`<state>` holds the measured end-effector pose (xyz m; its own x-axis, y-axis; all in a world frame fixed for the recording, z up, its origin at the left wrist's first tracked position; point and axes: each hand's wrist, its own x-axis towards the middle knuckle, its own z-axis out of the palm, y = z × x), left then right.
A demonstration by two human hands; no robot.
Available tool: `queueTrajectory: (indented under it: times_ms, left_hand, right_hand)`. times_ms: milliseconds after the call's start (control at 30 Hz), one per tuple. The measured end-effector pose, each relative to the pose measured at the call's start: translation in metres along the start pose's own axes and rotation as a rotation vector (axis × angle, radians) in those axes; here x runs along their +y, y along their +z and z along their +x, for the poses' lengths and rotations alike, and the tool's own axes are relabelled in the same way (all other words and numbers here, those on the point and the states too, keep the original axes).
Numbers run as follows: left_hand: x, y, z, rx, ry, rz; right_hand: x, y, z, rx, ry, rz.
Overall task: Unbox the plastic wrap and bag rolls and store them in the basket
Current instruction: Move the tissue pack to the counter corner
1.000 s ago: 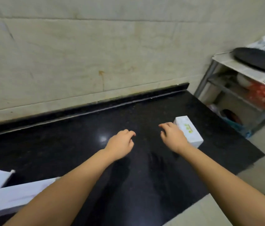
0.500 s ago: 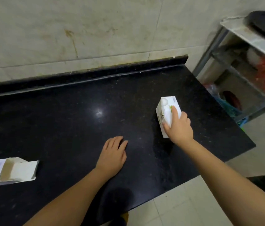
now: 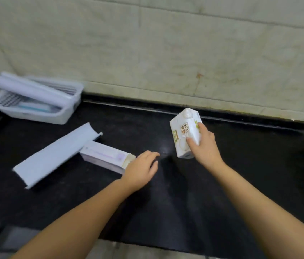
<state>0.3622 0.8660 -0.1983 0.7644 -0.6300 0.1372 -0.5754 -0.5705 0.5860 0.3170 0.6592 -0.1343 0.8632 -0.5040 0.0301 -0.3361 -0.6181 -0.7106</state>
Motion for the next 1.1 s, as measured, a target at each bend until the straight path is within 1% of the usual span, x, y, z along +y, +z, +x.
queueTrajectory:
  times_ms: [100,200,333,433,500,633,767,833,933,1033,1100]
  left_hand:
    - [-0.062,-0.079,-0.049,0.135,-0.162,0.002]
    - [-0.127,-0.15,-0.115,0.254,-0.285,0.078]
    - [-0.203,-0.22,-0.205,0.319,-0.435,0.152]
    - [-0.249,-0.257,-0.263,0.352,-0.54,0.163]
    - [-0.275,-0.274,-0.293,0.389,-0.608,0.152]
    - [-0.321,-0.297,-0.334,0.432,-0.758,0.135]
    - [-0.365,-0.32,-0.358,0.471,-0.915,0.141]
    - [-0.389,-0.332,-0.362,0.51,-1.004,0.15]
    - [-0.429,-0.35,-0.358,0.525,-1.121,0.191]
    - [-0.47,-0.368,-0.343,0.554,-1.25,0.279]
    - [-0.494,-0.378,-0.33,0.592,-1.334,0.279]
  right_hand:
    - [-0.076,0.064,-0.01,-0.113,-0.116,0.031]
    - [-0.15,0.134,-0.034,-0.218,-0.228,0.069]
    - [-0.237,0.228,-0.075,-0.329,-0.349,0.087]
    - [-0.291,0.288,-0.105,-0.436,-0.423,0.167]
    - [-0.318,0.325,-0.122,-0.555,-0.408,0.223]
    - [-0.356,0.392,-0.138,-0.825,-0.264,0.268]
    - [-0.385,0.451,-0.126,-1.092,-0.249,0.266]
    - [-0.396,0.481,-0.113,-1.137,-0.238,0.271]
    - [-0.41,0.525,-0.09,-1.125,-0.242,0.273]
    - [-0.416,0.559,-0.075,-1.057,-0.4,0.095]
    - [-0.417,0.571,-0.074,-1.064,-0.453,0.044]
